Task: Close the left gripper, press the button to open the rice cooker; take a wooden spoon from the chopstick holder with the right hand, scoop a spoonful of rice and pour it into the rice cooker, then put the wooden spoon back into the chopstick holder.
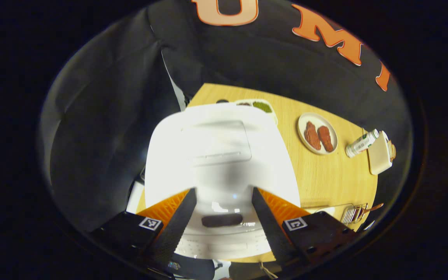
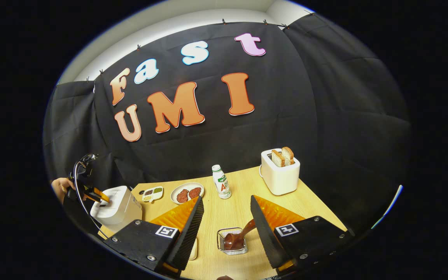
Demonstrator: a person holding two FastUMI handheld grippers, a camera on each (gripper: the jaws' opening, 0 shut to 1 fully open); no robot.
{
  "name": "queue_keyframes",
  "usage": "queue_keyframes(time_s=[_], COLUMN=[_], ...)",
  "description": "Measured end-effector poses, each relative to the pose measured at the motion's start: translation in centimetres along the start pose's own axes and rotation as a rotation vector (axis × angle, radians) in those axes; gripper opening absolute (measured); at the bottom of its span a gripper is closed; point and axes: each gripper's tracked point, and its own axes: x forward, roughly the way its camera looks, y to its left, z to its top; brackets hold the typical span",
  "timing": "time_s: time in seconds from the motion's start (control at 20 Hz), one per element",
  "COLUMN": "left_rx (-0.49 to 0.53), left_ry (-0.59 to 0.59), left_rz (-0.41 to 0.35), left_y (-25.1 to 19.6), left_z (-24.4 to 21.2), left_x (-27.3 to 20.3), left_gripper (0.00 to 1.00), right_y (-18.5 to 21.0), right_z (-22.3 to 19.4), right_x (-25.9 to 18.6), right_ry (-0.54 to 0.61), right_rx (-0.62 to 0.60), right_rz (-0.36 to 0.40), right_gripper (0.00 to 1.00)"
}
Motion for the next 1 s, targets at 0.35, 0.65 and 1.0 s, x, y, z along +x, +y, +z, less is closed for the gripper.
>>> queue_keyframes(time_s=[0.35, 0.65, 1.0], left_rx=[-0.011, 0.090, 0.117], left_ry=[-0.138, -0.553, -0.930], left_rz=[0.003, -0.034, -0.129], left_y=[-0.3, -4.3, -11.0], left_z=[1.4, 6.1, 4.4], left_x=[-1.4, -12.7, -23.2], left_gripper=[1.00, 1.00, 0.99], right_y=[1.9, 5.4, 12.2], right_z=[2.1, 6.1, 10.2], right_x=[0.8, 1.9, 3.0], right_ry=[-0.028, -0.101, -0.213], right_rx=[-0.047, -0.126, -0.178], right_rz=[0.038, 0.079, 0.171], right_gripper=[0.77, 0.76, 0.76])
